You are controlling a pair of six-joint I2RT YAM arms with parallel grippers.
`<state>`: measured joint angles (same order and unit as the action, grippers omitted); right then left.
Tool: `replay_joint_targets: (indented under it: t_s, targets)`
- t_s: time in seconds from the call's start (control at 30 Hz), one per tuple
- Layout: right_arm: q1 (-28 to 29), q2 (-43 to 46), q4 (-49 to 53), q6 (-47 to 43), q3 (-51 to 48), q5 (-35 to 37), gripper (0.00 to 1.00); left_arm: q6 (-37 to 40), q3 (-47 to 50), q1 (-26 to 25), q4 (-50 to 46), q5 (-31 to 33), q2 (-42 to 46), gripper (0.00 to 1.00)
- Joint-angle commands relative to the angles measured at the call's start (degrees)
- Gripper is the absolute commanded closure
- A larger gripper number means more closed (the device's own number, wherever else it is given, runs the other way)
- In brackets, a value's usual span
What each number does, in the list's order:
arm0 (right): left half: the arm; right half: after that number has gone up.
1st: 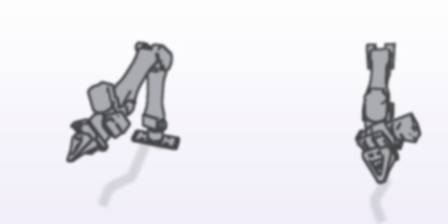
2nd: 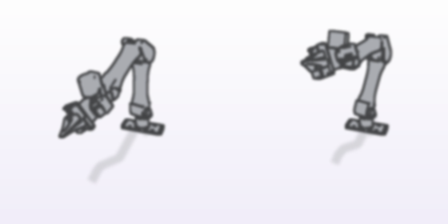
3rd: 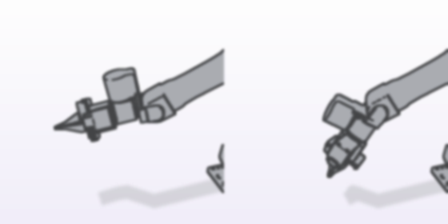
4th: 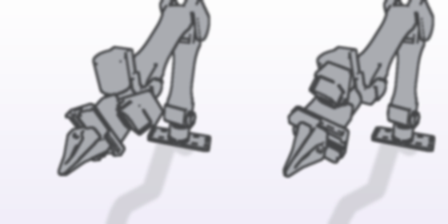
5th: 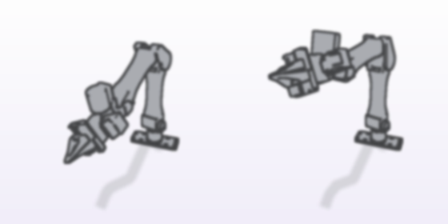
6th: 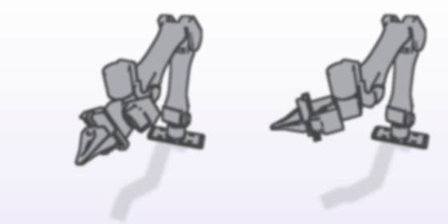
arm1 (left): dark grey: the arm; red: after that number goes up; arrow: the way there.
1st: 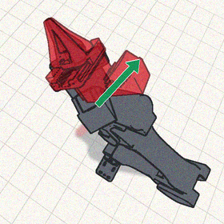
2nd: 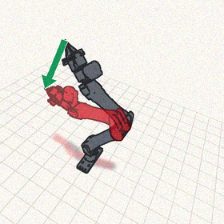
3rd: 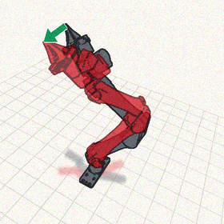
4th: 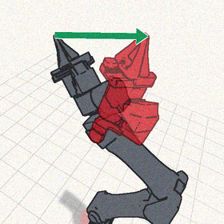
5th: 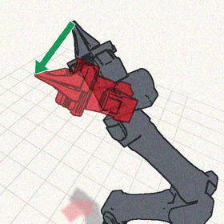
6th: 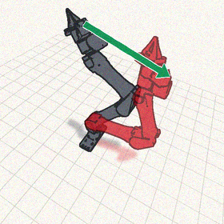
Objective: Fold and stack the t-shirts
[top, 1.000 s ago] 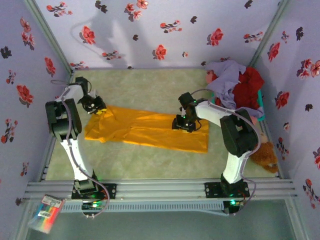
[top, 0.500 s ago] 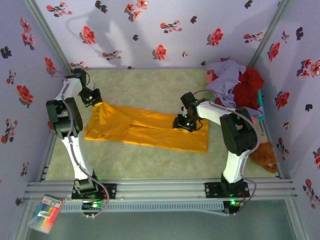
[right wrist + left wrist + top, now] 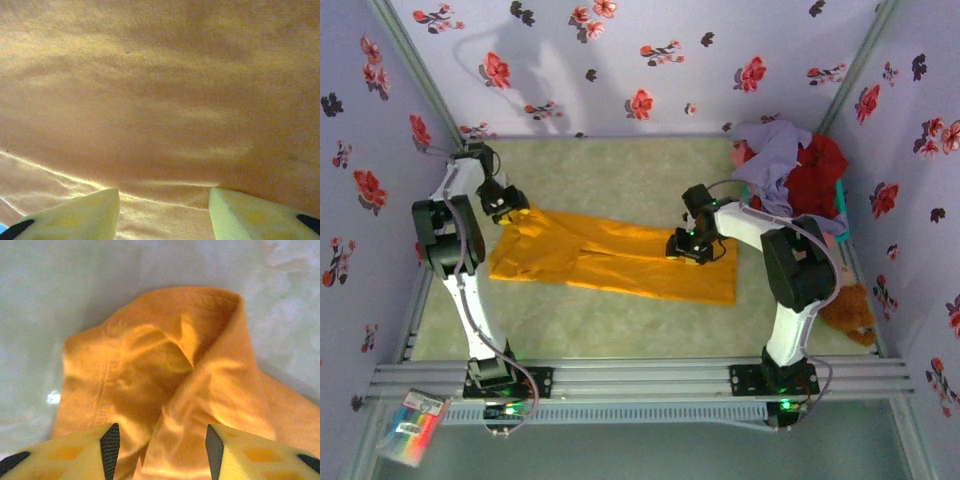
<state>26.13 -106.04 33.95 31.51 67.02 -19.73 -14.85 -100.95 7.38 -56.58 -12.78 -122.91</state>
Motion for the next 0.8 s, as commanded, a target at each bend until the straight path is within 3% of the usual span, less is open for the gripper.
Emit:
replay_joint_targets:
  t_s: [0.0,0.07,0.13,0.27,0.5,0.77]
  targets:
    - [-0.38,3.01,2.5,-0.44,-0.78,0.74,0.48,-2.38,1.9,-0.12,-0.61,1.69,6.88,0.48]
    - [-0.38,3.94,3.26,-0.51,-0.26,0.61,0.48,-3.4,4.49,-0.69,-1.71,2.66,10.19,0.5]
    - [-0.33,4.25,3.93,-1.06,0.28,-0.12,0.48,-4.18,8.27,-1.45,-1.69,4.17,13.79,0.59]
    - [-0.38,3.87,4.37,-1.85,0.76,-0.75,0.47,-8.01,19.26,-2.76,3.41,1.04,19.24,0.77]
    - [-0.51,2.61,4.77,-3.2,1.0,-0.18,0.48,-13.23,31.22,-5.87,14.74,-0.61,20.08,0.88]
    - [-1.78,0.62,2.69,-4.22,-2.04,-1.21,0.47,-11.33,28.46,-5.88,15.41,-0.06,10.93,0.89]
